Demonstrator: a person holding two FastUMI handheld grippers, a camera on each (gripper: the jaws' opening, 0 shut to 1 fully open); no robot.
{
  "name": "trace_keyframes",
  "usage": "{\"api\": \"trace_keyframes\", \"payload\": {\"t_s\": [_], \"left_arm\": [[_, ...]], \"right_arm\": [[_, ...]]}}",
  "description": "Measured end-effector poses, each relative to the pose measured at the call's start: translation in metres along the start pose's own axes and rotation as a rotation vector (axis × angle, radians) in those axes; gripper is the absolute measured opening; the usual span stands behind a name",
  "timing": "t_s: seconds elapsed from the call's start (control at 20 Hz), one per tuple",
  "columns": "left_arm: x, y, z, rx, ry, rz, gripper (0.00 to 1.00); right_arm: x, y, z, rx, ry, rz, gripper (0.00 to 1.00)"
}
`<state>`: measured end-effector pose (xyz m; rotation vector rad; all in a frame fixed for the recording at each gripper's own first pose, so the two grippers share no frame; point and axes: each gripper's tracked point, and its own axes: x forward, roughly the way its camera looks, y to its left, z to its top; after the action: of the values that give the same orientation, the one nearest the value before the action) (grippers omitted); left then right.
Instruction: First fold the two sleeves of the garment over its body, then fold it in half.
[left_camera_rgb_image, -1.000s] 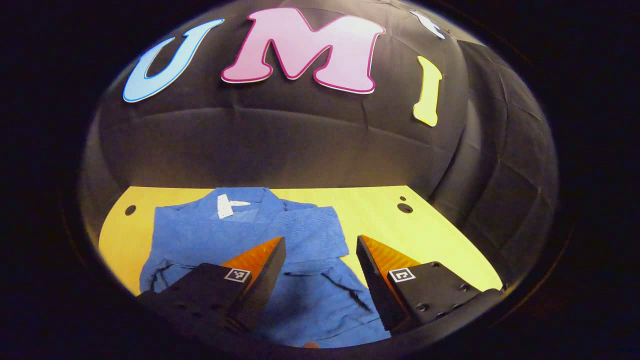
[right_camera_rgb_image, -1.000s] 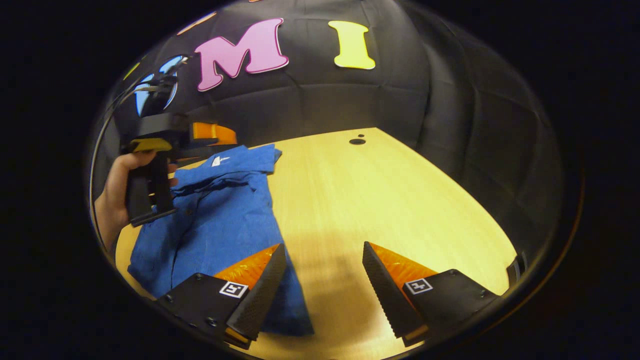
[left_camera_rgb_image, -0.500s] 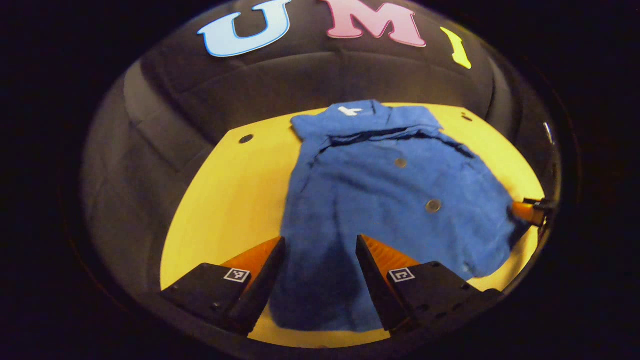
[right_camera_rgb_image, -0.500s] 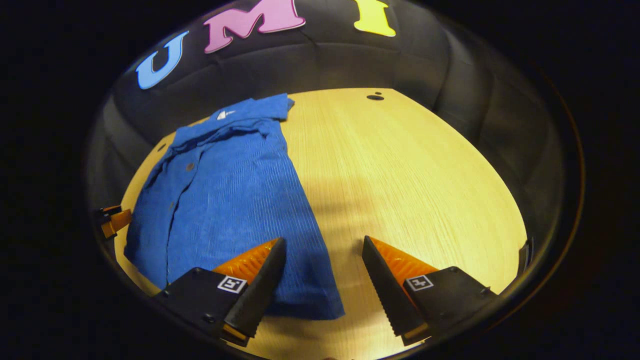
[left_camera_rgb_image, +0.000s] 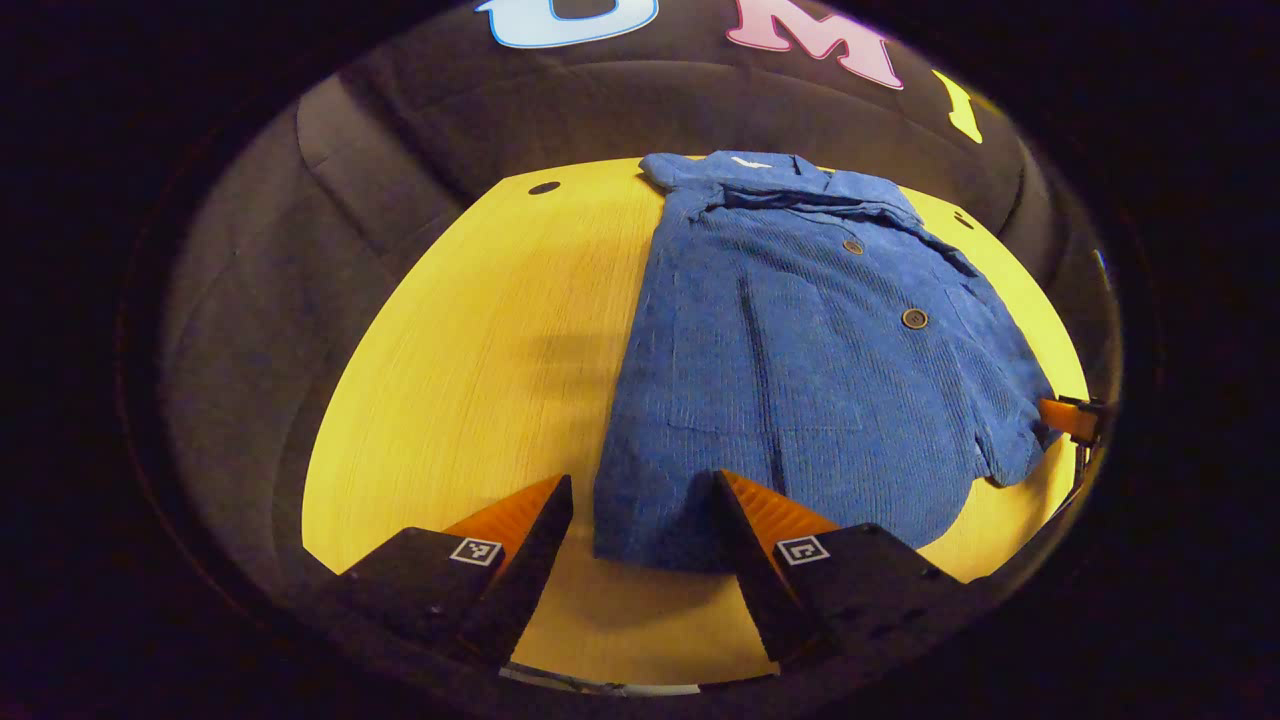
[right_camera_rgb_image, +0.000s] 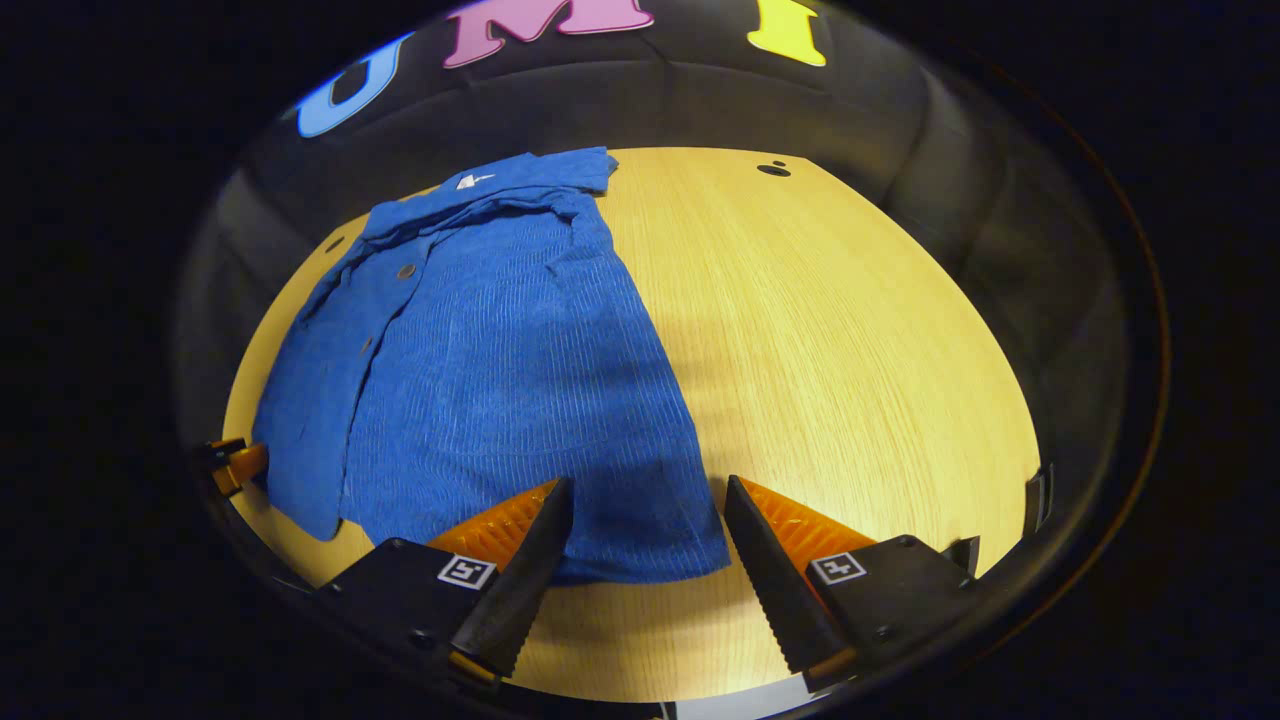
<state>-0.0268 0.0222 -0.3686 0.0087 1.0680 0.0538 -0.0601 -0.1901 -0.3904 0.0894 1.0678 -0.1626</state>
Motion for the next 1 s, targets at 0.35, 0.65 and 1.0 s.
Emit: {"api": "trace_keyframes", "payload": {"t_s": [0.35, 0.65, 1.0], "left_arm": [[0.003, -0.026, 0.004, -0.039, 0.024, -0.057, 0.47], [0.004, -0.067, 0.010, 0.000, -0.011, -0.128, 0.02], [-0.020, -0.113, 0.034, -0.032, -0.097, -0.272, 0.00]], "right_arm": [[0.003, 0.020, 0.003, 0.050, 0.048, 0.028, 0.45], [0.007, 0.032, 0.004, -0.036, 0.031, 0.113, 0.02], [-0.004, 0.051, 0.006, 0.034, 0.057, 0.248, 0.01]]}}
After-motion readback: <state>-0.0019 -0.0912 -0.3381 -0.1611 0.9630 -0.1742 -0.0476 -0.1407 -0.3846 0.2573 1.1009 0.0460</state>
